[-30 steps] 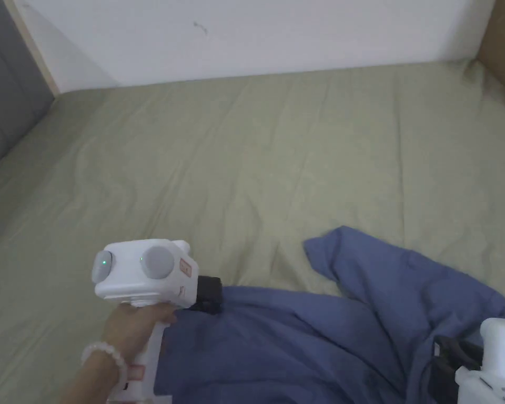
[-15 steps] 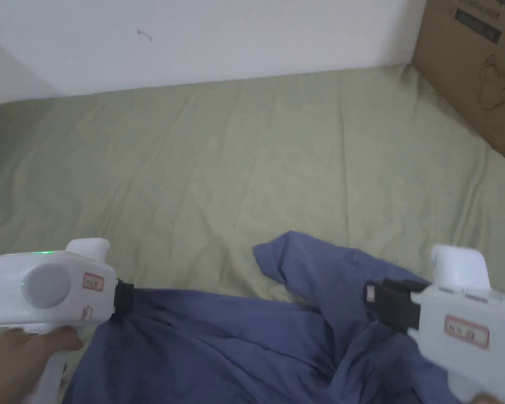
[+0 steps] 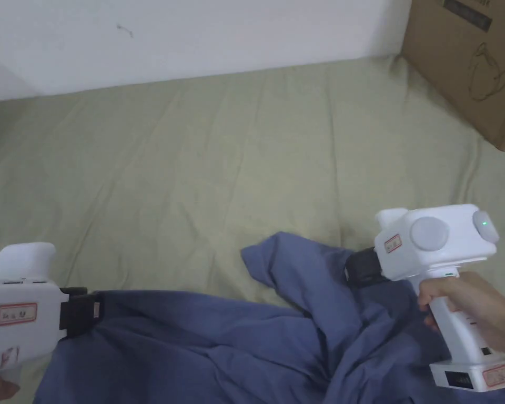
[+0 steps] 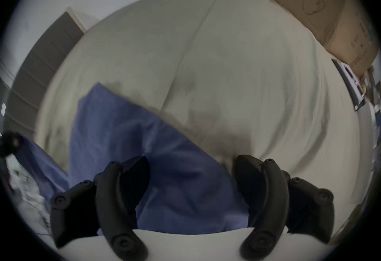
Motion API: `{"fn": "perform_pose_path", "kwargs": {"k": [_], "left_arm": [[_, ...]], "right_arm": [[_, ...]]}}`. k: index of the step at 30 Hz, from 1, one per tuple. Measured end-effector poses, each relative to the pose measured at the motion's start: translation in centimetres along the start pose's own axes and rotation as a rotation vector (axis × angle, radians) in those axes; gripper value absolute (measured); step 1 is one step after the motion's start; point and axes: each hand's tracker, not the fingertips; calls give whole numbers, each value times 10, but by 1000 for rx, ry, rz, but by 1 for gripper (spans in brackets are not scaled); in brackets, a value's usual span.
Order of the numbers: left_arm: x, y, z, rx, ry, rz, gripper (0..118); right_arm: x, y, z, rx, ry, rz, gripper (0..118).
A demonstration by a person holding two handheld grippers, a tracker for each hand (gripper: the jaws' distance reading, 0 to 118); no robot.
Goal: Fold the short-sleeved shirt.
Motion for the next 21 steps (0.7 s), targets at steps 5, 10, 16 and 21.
{"fn": "perform_pose_path", "kwargs": {"k": [5,10,16,21], "left_arm": [[-9,0,-3,-14,5,17,4],[-11,0,10,-6,17,23,4],[-22,-5,40,19,37,59,4],[-27,-6,86,94,81,68,4]], "right_arm": [[-26,5,3,3,-95,62,67],[-25,9,13,-15,-97,78,0],[3,19,71,84,25,-94,0],[21,25,161,227,57,-120,0]]}}
